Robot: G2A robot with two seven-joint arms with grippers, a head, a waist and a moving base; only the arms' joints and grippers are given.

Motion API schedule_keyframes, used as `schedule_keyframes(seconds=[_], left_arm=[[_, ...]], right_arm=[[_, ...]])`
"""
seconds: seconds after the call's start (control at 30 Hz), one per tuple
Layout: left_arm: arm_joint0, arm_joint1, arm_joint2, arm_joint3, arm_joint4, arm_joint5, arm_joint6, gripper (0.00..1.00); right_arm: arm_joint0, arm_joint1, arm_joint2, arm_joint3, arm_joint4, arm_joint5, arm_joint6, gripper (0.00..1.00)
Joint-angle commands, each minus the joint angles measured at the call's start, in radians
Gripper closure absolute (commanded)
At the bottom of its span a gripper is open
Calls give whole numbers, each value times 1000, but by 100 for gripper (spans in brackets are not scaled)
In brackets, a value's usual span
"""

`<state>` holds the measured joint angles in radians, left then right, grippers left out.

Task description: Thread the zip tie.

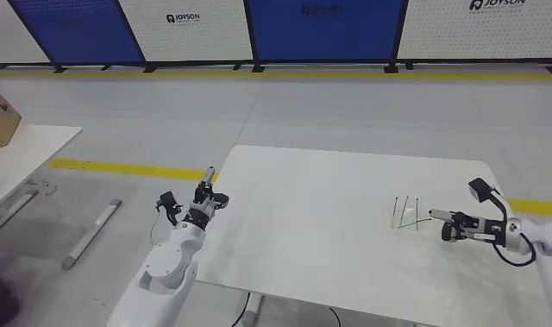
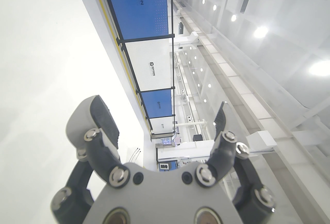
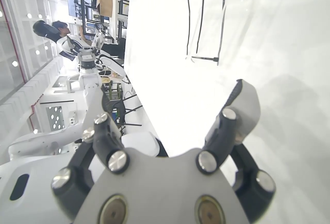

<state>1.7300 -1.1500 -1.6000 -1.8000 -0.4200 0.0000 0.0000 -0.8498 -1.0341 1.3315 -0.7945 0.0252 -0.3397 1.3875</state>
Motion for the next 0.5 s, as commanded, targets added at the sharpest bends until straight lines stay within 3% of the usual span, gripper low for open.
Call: schedule_keyframes(seconds=[0.0,0.2,0.47], left_arm=[[0,0,0,0,0,0,0,0],[0,0,0,0,0,0,0,0],[0,0,0,0,0,0,0,0]], right_arm=[[0,0,0,0,0,0,0,0],[6,3,10,10,8,12,-36,0],[51,-10,-54,61,-32,50,-85,0]])
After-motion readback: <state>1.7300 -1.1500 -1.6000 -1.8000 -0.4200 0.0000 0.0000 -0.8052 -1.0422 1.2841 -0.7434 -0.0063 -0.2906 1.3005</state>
